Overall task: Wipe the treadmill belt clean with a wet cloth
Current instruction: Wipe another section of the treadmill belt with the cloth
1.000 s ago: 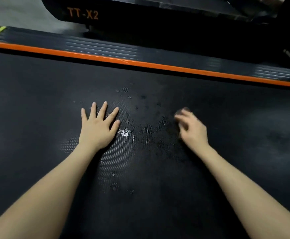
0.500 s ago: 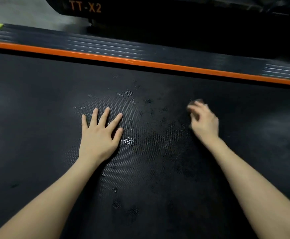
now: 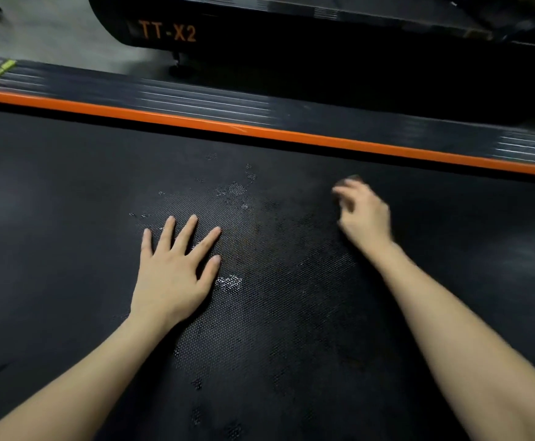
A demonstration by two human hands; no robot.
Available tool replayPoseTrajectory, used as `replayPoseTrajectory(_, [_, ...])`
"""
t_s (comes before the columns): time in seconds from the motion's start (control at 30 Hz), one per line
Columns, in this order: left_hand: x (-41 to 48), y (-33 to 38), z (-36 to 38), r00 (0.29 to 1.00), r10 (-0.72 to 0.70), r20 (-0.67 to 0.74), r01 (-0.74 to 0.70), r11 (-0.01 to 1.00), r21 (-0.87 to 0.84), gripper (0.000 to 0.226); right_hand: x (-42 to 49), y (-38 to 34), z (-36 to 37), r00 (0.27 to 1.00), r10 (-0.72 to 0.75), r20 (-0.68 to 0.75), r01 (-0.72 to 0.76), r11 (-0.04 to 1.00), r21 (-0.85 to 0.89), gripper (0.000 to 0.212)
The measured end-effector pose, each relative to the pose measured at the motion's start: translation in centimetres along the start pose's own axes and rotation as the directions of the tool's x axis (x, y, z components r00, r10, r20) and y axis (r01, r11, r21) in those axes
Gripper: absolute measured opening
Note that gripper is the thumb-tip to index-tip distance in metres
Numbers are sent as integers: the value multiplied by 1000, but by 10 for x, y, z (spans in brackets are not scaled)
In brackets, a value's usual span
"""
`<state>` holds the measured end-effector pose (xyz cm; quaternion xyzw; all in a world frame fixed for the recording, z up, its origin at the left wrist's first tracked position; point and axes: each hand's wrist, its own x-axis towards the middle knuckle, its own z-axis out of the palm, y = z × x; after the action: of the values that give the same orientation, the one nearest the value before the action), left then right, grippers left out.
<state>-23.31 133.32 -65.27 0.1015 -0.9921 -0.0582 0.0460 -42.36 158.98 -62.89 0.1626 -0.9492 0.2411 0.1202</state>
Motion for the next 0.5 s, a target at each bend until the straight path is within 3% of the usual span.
replayPoseTrajectory(0.03, [1, 0, 0, 1000, 0, -2, 0, 1000, 2, 56, 13, 5, 0, 991, 135, -23, -135, 991, -10, 30])
replayPoseTrajectory(0.1, [1, 1, 0, 1000, 0, -1, 0, 1000, 2, 56, 21, -19, 17, 977, 212, -36, -212, 977, -6, 29])
replayPoseTrajectory(0.13, [0, 1, 0, 1000, 0, 0, 0, 1000, 0, 57, 18, -41, 28, 986, 166, -20, -166, 986, 29, 27])
replayPoseTrajectory(0.2, [1, 2, -1, 1000, -3, -1, 3, 1000, -1, 60, 1, -89, 56, 997, -73, 39, 68, 991, 114, 26])
replayPoseTrajectory(0.27, [1, 1, -1, 1000, -10, 1, 10, 1000, 0, 65, -26, -119, 70, 930, -327, 168, 301, 939, 166, 27])
replayPoseTrajectory(0.33, [0, 0, -1, 1000, -7, 3, 7, 1000, 4, 68, -22, -108, 61, 876, -439, 202, 405, 895, 186, 27])
replayPoseTrajectory(0.4, [0, 0, 0, 1000, -5, 1, 5, 1000, -3, 68, 0, -71, 45, 926, -346, 150, 332, 937, 109, 31])
replayPoseTrajectory(0.5, [1, 2, 1, 1000, -18, -4, 18, 1000, -3, 68, 37, -8, 21, 999, 44, 22, -44, 999, -27, 33])
